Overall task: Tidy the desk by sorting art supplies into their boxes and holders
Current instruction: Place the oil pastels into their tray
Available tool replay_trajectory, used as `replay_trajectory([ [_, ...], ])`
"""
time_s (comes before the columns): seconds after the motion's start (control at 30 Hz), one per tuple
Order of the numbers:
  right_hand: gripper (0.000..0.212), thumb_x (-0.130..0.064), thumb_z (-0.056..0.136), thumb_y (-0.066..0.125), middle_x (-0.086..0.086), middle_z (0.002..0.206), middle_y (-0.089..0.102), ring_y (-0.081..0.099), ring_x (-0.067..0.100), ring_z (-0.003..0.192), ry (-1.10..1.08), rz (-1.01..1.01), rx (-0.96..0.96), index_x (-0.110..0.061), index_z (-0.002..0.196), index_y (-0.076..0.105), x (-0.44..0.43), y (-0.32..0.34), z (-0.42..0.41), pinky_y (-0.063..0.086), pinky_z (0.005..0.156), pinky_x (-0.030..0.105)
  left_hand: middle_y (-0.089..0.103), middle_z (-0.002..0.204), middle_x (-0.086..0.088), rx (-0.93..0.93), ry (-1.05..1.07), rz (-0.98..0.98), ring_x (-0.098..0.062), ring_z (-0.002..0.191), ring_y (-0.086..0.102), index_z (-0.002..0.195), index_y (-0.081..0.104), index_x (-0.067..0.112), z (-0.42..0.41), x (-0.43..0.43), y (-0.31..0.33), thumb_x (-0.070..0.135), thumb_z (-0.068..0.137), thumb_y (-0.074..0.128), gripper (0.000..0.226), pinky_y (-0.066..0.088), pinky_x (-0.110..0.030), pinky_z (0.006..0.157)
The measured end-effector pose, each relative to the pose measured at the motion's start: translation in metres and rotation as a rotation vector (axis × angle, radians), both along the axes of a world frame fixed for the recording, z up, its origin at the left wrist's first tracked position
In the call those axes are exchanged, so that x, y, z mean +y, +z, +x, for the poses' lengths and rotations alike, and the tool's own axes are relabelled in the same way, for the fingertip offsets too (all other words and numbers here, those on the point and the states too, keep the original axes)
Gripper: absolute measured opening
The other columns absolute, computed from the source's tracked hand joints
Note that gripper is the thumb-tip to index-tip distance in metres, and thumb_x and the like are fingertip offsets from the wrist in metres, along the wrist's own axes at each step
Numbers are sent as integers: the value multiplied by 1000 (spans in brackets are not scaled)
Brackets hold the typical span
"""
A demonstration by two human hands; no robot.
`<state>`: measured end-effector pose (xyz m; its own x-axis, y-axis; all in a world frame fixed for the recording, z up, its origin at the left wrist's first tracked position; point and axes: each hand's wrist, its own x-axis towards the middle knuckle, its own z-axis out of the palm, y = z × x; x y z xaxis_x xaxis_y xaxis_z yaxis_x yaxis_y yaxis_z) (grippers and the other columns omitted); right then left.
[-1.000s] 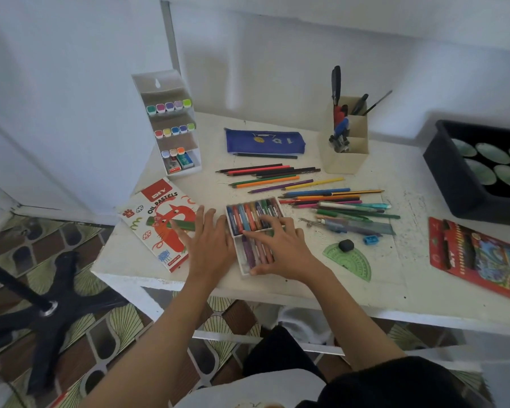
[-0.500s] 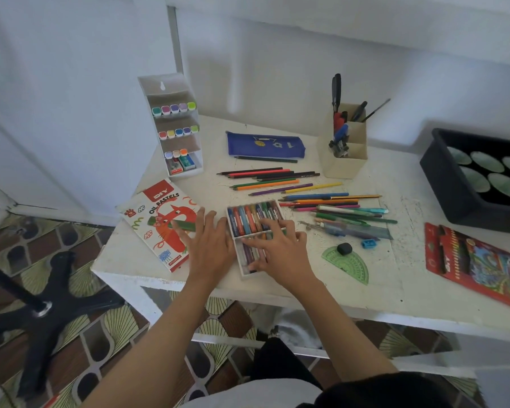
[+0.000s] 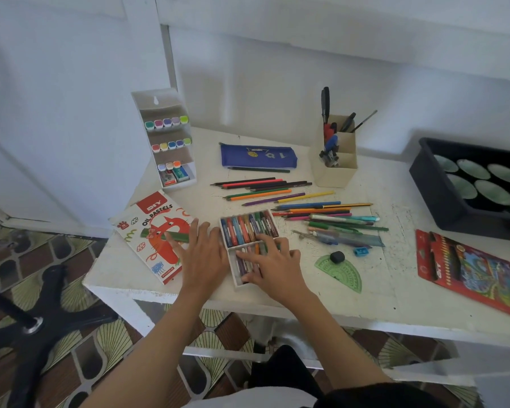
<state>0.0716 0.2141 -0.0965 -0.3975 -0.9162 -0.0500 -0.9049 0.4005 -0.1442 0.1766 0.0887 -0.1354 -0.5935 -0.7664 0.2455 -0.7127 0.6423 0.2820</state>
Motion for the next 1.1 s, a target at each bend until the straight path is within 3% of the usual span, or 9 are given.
replay_trajectory([
  [0.1, 40, -57, 81, 42, -8, 121, 58, 54, 22, 101, -31, -244, 8, -42, 112, 63, 10, -2, -8, 37, 70, 34, 59, 123, -7, -9, 2, -2, -31, 131, 42, 107, 62, 15, 0, 0, -2, 39, 88, 22, 50, 3, -75, 102],
  [0.17, 37, -52, 84, 42, -11, 112, 61, 53, 17, 100, -142, -362, -49, -38, 110, 65, 17, -2, -24, 38, 74, 33, 59, 122, -8, 0, -2, -2, -33, 130, 43, 107, 62, 14, 1, -1, -2, 42, 89, 21, 52, 3, -76, 102],
  [0.27, 30, -43, 90, 52, -9, 120, 60, 44, 16, 112, -400, -285, -97, -35, 118, 61, 28, 2, -63, 33, 89, 37, 60, 122, -9, 8, -3, -16, -34, 129, 44, 107, 62, 14, 0, -1, -2, 43, 89, 21, 53, 2, -74, 102],
  [0.47, 20, -31, 90, 59, 3, 113, 62, 41, 27, 115, -692, -205, -40, -25, 106, 69, 37, 21, -126, 34, 92, 45, 59, 123, -10, 2, 12, -37, -34, 130, 42, 107, 61, 15, -2, -2, -6, 45, 90, 21, 53, -8, -68, 104],
  [0.7, 17, -42, 84, 65, 2, 114, 56, 40, 27, 117, -662, -70, -72, -30, 95, 71, 21, 26, -139, 32, 97, 48, 60, 122, -9, -40, 30, -44, -34, 129, 43, 109, 61, 15, -4, -3, -9, 39, 88, 28, 46, -1, -72, 103],
  [0.83, 15, -48, 76, 70, -3, 109, 55, 39, 24, 118, -588, -5, -22, -35, 83, 69, 8, 20, -128, 31, 99, 53, 61, 121, -10, -33, 28, -58, -35, 128, 45, 109, 61, 15, -4, -2, -8, 40, 88, 28, 46, -8, -65, 106],
  [0.93, 13, -45, 79, 69, -3, 114, 54, 37, 24, 121, -587, 26, 3, -36, 89, 70, 4, 20, -124, 27, 101, 56, 61, 120, -9, -44, 31, -68, -35, 127, 46, 108, 62, 15, -4, -2, -7, 40, 88, 28, 46, -12, -58, 107],
  [1.1, 18, -34, 86, 65, -3, 121, 52, 34, 23, 124, -562, 65, -10, -39, 103, 68, 1, 22, -121, 24, 102, 55, 60, 122, -9, -62, 29, -50, -34, 128, 43, 110, 61, 15, -4, -3, -8, 41, 88, 28, 47, -13, -61, 106],
])
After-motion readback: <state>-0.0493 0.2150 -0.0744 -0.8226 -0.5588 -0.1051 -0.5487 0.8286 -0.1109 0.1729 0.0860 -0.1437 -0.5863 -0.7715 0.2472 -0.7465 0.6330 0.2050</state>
